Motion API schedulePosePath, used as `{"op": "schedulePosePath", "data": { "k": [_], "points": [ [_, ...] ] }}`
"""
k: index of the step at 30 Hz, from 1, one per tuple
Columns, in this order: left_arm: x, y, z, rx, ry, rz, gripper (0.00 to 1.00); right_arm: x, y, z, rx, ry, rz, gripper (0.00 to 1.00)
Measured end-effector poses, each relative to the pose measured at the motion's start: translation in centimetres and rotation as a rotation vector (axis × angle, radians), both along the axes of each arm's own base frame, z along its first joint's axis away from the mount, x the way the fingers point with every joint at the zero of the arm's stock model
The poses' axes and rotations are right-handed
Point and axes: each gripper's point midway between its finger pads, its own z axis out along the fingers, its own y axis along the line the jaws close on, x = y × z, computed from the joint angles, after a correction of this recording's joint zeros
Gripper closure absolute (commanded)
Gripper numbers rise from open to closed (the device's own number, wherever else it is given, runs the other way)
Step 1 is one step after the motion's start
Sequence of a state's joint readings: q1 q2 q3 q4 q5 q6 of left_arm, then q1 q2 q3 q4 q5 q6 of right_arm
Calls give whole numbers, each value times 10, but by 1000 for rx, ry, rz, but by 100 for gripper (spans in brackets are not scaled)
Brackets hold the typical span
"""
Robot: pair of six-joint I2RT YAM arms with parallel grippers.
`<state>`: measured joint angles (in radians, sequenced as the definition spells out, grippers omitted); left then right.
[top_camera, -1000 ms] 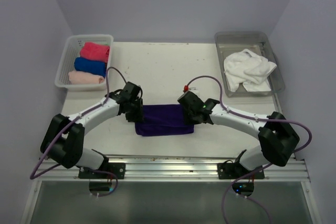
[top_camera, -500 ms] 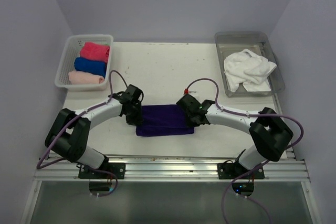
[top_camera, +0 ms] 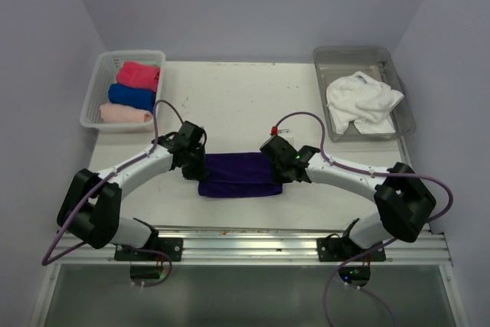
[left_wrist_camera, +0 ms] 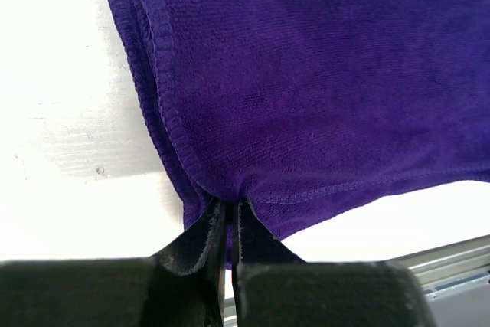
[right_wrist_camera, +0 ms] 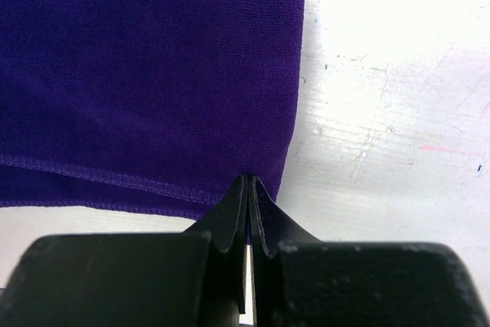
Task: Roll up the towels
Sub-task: Fold the towel
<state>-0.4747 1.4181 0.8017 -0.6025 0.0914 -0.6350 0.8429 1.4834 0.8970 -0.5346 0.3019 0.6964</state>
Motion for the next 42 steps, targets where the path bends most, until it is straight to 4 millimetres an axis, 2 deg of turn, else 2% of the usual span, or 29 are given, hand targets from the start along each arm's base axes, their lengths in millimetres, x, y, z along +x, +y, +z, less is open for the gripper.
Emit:
{"op": "schedulePosePath", "data": {
  "k": [2, 4, 6, 11, 16, 17, 18, 21, 26, 32, 35, 38, 42],
  "points": [
    [1, -1, 4, -6, -11, -2, 81, 0, 0, 0, 0, 0, 0, 100],
    [2, -1, 7, -9, -18, -3, 70, 0, 0, 0, 0, 0, 0, 100],
    [2, -1, 7, -8, -17, -1, 70, 0, 0, 0, 0, 0, 0, 100],
    [6, -3, 5, -12, -27, 1, 74, 0, 0, 0, -1, 1, 0, 100],
    [8, -1, -6, 14, -10, 7, 75, 0, -1, 0, -3, 2, 0, 100],
    [9, 0, -7, 19, -9, 8, 77, 0, -1, 0, -3, 2, 0, 100],
    [9, 0, -8, 22, -11, 10, 86, 0, -1, 0, -3, 2, 0, 100],
    [11, 1, -8, 26, -15, 22, 100, 0, -1, 0, -3, 2, 0, 100],
    [9, 2, -4, 26, -16, 31, 100, 0, -1, 0, -6, 0, -2, 100],
    [0, 3, 20, -10, -46, 33, 100, 2, -4, 0, -18, -10, -9, 100],
    [-5, 3, 26, -24, -42, 27, 100, 2, -5, 0, -20, -9, -10, 100],
    [-10, 2, 25, -32, -22, 17, 100, 1, -6, 0, -22, -8, -13, 94],
    [-15, 1, 23, -41, -4, 0, 100, 0, -8, 4, -16, -14, -16, 75]
  ]
}}
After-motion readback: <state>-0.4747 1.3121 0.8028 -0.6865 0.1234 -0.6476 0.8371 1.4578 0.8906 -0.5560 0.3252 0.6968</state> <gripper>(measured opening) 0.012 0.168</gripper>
